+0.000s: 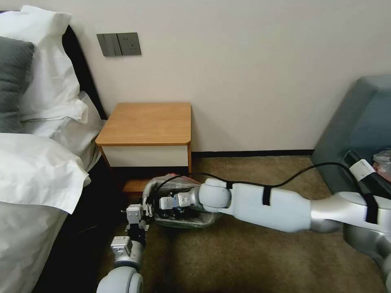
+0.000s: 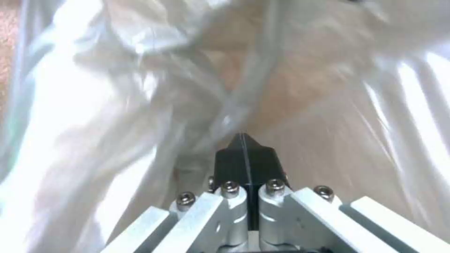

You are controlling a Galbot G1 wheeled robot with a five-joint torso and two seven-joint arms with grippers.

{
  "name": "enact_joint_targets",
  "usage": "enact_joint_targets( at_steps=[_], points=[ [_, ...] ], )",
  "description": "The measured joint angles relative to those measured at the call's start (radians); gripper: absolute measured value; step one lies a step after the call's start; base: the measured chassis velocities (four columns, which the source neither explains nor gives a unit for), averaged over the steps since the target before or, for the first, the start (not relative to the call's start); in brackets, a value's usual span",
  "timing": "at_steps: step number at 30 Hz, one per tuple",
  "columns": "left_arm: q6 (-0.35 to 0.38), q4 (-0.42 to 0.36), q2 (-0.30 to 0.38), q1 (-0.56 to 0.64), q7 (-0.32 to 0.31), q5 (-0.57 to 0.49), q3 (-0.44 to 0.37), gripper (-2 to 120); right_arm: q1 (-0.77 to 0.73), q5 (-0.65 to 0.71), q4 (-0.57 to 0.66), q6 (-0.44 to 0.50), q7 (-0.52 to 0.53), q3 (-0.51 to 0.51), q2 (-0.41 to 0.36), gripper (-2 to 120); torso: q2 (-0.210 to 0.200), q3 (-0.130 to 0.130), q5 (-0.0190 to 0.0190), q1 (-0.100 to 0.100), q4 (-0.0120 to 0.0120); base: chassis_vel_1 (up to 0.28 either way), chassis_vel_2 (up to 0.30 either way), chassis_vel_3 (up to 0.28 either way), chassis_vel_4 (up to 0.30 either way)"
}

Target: Pick up the garbage bag from the table and place it over the trash can.

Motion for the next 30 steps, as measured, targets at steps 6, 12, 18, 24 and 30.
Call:
enact_joint_targets(
  at_steps=[6, 12, 18, 24, 30],
  points=[
    [0.053, -0.024, 0.0, 0.002, -0.021, -0.142, -0.006, 11, -0.137, 0.003, 0.118, 0.022, 0.01, 0.204, -0.123, 0, 0.0, 0.0, 0.0002, 0.0, 0.0002, 0.0, 0.0, 0.0, 0.0],
    [0.13, -0.021, 0.0, 0.001, -0.018, -0.268, -0.005, 11, -0.484, 0.063, 0.346, 0.047, 0.115, 0.572, -0.251, 8, 0.0, 0.0, -0.0003, 0.0, -0.0002, 0.0, 0.0, 0.0, 0.0],
    [0.164, 0.013, 0.0, 0.001, -0.004, -0.275, -0.004, 11, -0.757, 0.069, 0.403, 0.095, 0.219, 0.795, -0.226, 26, 0.0, 0.0, 0.0003, 0.0, -0.0003, 0.0, 0.0, 0.0, 0.0],
    [0.171, 0.017, 0.014, 0.032, 0.014, -0.272, -0.006, 11, -0.901, 0.082, 0.411, 0.123, 0.298, 0.964, -0.104, 48, 0.0, 0.0, -0.0001, 0.0, 0.0003, 0.0, 0.0, 0.0, 0.0],
    [0.167, 0.05, 0.013, 0.037, 0.025, -0.261, -0.001, 11, -1.035, 0.048, 0.376, 0.172, 0.296, 1.071, 0.048, 73, 0.0, 0.0, -0.0002, 0.0, 0.0001, 0.0, 0.0, 0.0, 0.0]
  ],
)
